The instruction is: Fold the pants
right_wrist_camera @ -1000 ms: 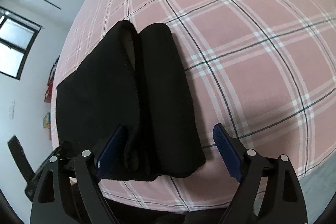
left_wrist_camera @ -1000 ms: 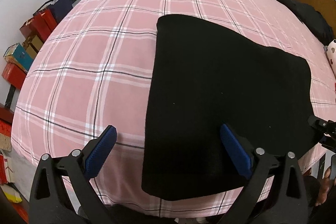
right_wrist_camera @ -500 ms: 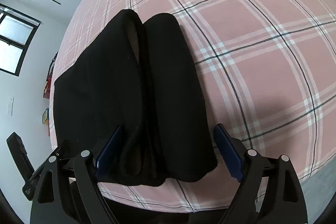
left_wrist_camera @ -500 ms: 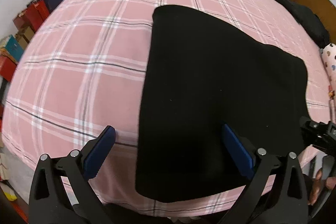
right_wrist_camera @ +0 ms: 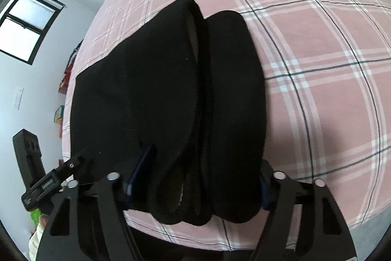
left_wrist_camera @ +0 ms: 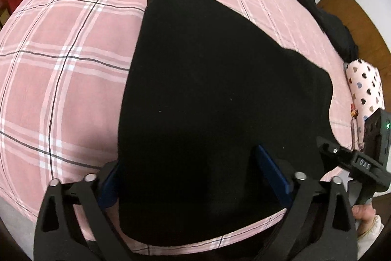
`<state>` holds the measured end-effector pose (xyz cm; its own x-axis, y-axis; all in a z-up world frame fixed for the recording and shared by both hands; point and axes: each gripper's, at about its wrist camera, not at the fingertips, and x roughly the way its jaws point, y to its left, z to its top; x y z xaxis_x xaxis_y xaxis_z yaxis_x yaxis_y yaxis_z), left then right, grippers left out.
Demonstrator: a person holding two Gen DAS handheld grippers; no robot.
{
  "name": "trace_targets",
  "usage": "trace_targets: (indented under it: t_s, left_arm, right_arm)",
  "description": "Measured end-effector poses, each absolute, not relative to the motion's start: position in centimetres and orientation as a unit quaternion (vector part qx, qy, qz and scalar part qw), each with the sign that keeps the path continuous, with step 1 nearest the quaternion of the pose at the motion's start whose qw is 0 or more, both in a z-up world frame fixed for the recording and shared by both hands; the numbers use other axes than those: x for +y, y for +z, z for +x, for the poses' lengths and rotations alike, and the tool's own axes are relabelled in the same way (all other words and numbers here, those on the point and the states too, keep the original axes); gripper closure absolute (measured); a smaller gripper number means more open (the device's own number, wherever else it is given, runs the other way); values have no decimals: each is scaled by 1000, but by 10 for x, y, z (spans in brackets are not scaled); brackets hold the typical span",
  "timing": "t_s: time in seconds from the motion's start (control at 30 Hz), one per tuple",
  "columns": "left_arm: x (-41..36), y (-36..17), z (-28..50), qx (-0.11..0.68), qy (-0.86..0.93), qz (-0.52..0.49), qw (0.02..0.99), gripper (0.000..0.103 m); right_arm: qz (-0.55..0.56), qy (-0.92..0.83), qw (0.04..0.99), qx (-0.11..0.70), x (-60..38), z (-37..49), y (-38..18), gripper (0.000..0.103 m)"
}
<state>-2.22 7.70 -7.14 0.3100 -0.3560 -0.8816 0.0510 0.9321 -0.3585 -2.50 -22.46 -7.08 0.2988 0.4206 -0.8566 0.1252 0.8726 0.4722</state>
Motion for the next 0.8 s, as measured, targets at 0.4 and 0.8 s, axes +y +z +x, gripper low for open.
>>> trace_targets:
  t_s: [0.4, 0.8]
  left_arm:
    - [78, -34, -33, 568, -119, -100, 808, 69]
    - [94, -68, -28, 624, -89, -111, 769, 38]
  right_arm:
    - [270, 109, 771, 566, -234, -47, -47, 65]
    - [264, 78, 742, 612, -223, -35, -71, 44]
